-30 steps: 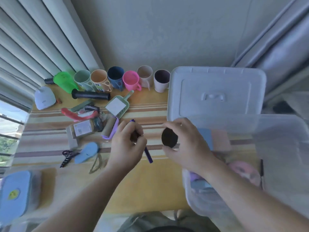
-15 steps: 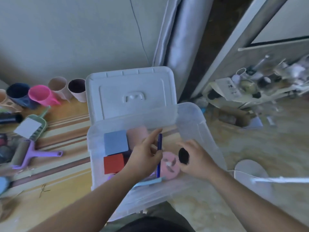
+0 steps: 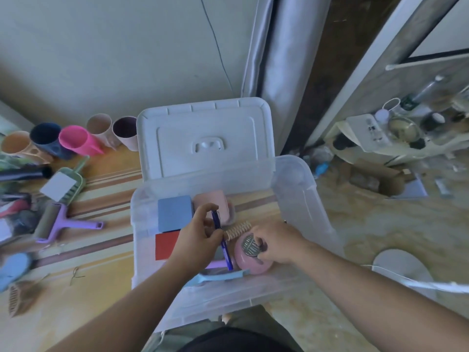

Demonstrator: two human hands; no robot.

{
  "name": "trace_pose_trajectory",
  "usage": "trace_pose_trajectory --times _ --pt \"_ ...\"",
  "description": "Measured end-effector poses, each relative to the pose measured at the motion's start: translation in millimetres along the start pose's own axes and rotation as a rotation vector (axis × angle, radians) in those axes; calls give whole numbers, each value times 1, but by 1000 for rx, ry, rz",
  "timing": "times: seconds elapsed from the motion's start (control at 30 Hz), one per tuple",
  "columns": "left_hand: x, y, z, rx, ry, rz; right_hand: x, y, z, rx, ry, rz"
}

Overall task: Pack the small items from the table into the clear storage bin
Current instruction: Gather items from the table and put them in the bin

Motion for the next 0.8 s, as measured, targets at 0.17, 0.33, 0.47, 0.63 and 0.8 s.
trace_pose_trajectory --times 0.17,0.33,0.47,0.63,0.8 --pt "15 -1 5 -2 -24 -58 10 5 -3 -2 -202 -96" --pt "11 1 17 41 -31 -51 -11 -7 -42 -152 347 63" --pt "-10 4 36 85 -31 -16 5 -18 -51 -70 741 40" --pt "-20 4 52 151 14 14 -9 -20 -44 -78 672 134" --pt "2 -7 55 234 231 54 -67 -19 -23 -81 232 462"
Point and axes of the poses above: each hand's wrist, its own y-axis towards the middle knuckle, its own z-axis out of the palm, x = y × z, the point moved 10 cm from there along y, towards the middle knuckle, and after that the axes turned 4 degrees about -z, right-handed, at the moved point
